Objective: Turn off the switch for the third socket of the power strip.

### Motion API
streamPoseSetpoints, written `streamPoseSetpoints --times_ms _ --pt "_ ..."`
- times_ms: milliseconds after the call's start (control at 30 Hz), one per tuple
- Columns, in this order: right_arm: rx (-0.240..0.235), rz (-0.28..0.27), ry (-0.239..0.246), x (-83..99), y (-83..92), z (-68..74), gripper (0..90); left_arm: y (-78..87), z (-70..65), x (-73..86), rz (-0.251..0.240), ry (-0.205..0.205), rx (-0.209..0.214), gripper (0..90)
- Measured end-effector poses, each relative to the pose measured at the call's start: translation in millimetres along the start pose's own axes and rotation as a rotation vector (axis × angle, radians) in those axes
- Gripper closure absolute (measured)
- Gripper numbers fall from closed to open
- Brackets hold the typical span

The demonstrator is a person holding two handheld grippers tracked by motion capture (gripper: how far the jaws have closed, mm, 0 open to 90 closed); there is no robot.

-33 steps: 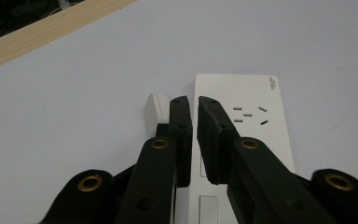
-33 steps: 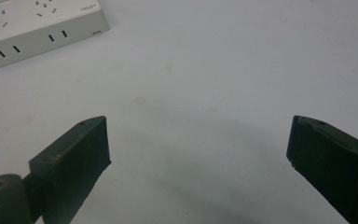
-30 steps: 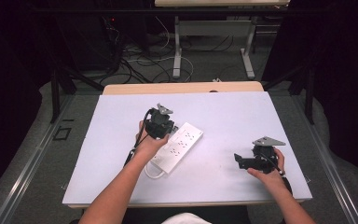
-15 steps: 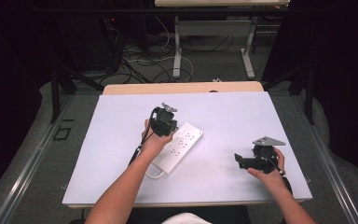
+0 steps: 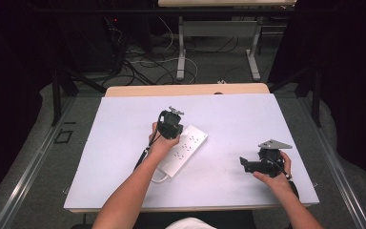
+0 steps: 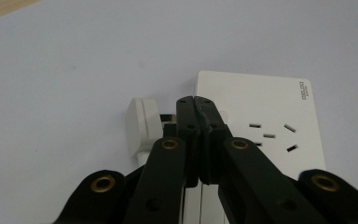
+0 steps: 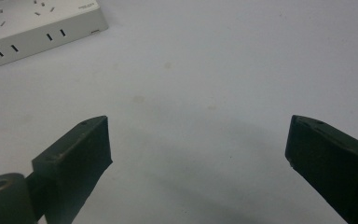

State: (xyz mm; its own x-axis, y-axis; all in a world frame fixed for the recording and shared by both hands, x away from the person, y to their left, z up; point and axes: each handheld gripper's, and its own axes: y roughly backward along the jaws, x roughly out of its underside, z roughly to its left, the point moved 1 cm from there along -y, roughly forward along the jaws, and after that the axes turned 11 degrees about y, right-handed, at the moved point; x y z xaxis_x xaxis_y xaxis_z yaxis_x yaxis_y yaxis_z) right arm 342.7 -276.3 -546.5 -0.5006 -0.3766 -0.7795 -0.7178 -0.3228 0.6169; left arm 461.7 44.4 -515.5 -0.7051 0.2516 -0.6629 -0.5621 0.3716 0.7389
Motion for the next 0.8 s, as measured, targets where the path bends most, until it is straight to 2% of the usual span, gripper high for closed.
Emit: streamPoseSetpoints --times_ms 167,300,333,367,400,433,467,600,800 --pt "-0.006 0.000 0.000 0.0 -0.9 0.5 6.2 -9.4 -0.1 -1.3 0.035 -0.003 0.018 89.8" --pt "-0.005 0.001 -0.003 0.0 -0.8 0.3 6.2 -14.9 -2.4 -1.8 0.038 -0.003 0.027 89.8" --pt "-0.003 0.000 -0.003 0.1 -0.8 0.3 6.2 -16.1 -3.8 -1.8 0.034 0.009 0.028 89.8" --pt "-0.002 0.002 -0.002 0.1 -0.5 0.2 6.2 -16.9 -3.8 -2.4 0.035 -0.002 0.030 89.8" --pt "-0.002 0.001 -0.002 0.1 -0.6 0.2 6.3 -17.3 -5.1 -2.5 0.039 0.007 0.029 89.8" --pt "-0.003 0.001 -0.002 0.1 -0.6 0.2 6.2 -18.3 -4.9 -3.2 0.035 -0.007 0.031 89.8" --pt "-0.003 0.002 -0.002 0.1 -0.6 0.2 6.3 -19.5 -6.6 -2.9 0.033 0.009 0.034 89.8" --pt "-0.004 0.000 -0.003 0.2 -0.7 0.1 6.2 -24.6 -7.7 -3.0 0.048 -0.007 0.037 89.8" --pt "-0.006 0.000 -0.003 0.4 -1.0 -0.1 6.2 -28.1 -9.8 -4.5 0.052 -0.001 0.045 89.8"
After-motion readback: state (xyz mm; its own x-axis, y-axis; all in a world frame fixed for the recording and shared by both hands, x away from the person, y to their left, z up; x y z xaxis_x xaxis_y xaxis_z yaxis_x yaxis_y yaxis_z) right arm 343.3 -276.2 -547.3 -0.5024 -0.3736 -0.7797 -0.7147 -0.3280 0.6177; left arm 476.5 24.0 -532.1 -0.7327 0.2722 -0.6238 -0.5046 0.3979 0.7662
